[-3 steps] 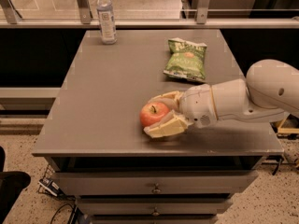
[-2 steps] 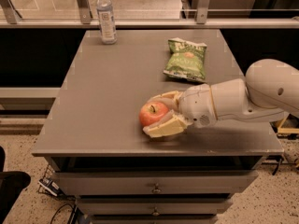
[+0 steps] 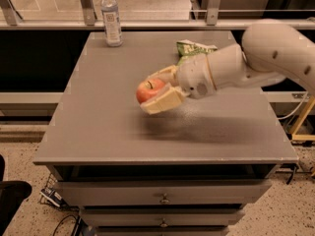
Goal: Move apple near blue plastic bottle
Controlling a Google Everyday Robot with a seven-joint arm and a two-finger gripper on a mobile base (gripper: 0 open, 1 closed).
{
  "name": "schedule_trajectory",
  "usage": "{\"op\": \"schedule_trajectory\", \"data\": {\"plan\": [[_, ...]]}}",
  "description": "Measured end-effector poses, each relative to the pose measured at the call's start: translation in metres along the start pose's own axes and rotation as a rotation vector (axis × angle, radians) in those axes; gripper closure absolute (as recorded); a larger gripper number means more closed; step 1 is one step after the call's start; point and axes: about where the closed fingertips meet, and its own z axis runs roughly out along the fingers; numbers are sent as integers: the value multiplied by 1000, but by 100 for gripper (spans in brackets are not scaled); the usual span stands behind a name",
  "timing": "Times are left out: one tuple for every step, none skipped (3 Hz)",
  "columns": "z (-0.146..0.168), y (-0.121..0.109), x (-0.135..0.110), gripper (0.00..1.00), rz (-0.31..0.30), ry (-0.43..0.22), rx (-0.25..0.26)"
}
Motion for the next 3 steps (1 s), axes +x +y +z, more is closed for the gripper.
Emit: {"op": "schedule_trajectory", "data": {"plan": [[6, -69, -31, 100, 26, 76, 58], [33, -139, -53, 100, 93, 90, 140], [61, -206, -63, 100, 155, 29, 221]]}}
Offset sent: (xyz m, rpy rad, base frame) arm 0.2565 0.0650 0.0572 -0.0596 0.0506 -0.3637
